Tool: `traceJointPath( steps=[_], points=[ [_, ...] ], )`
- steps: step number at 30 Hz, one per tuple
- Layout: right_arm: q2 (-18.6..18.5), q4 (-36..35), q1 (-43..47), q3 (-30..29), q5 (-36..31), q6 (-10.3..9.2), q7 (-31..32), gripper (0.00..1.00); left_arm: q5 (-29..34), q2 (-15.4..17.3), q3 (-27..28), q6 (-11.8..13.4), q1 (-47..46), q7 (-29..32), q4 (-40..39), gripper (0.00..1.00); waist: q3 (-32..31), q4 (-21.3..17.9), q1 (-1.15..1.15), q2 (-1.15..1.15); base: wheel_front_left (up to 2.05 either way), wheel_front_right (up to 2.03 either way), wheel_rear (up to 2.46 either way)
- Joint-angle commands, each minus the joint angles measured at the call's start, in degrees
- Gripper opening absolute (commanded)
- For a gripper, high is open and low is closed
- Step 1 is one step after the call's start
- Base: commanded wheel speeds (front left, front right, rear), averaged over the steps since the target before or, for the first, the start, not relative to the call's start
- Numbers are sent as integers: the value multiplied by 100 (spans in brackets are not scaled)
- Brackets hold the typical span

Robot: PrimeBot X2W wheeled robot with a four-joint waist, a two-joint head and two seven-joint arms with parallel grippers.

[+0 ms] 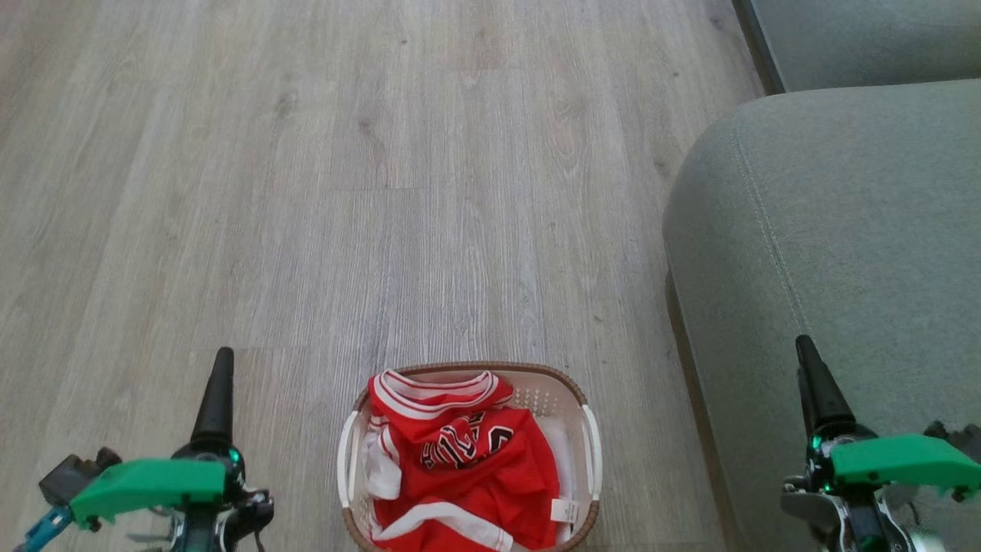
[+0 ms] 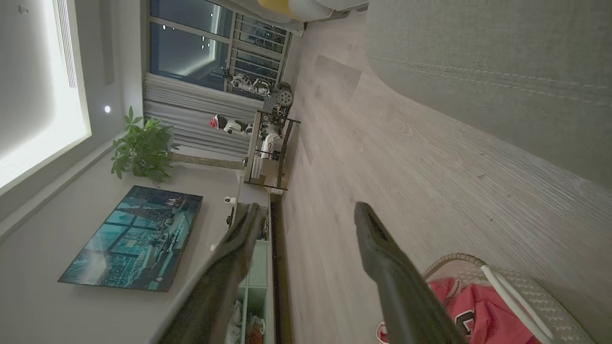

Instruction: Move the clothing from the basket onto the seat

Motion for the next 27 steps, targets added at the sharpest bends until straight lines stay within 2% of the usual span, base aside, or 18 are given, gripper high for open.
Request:
traceJointPath(
  steps=[1, 20, 27],
  points=[
    [-126, -274, -249, 79, -214, 0, -69, 100, 231, 84, 31, -13, -271, -72, -245, 100, 1, 2, 0, 0, 0, 0, 0],
    [-167, -563, -194, 224, -2299, 0, -407, 100, 2394, 164, -174, 9, -275, -408, -468, 100, -12, 15, 0, 0, 0, 0, 0],
    [-150, -636, -189, 232, -2739, 0, -508, 100, 2837, 160, -202, 13, -289, -508, -540, 100, -3, 13, 0, 0, 0, 0, 0]
  ],
)
